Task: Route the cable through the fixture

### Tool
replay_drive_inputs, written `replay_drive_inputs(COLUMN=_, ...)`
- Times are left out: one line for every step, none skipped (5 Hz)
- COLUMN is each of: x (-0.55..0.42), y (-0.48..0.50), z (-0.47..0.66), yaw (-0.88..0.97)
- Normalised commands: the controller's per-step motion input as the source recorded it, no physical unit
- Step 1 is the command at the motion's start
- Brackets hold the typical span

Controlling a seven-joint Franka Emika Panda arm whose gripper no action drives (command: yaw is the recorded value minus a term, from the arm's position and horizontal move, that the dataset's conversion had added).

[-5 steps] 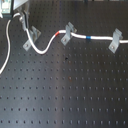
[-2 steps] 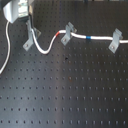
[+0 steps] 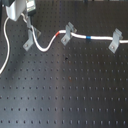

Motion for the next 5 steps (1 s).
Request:
replay_drive_inputs(x=-0.202, y=-0.03, z=0.2, yaw=-0.39)
replay_drive_inputs(x=-0.019, y=0.007, z=0.05, yaw=-0.35)
replay_drive_inputs(x=-0.088, y=0.156, z=0.0, yaw=-0.43)
replay_drive_inputs(x=-0.072, y=0.228, z=-0.05, yaw=-0.69)
replay_drive_inputs(x=-0.048, y=0.137, z=0.02, yaw=-0.91)
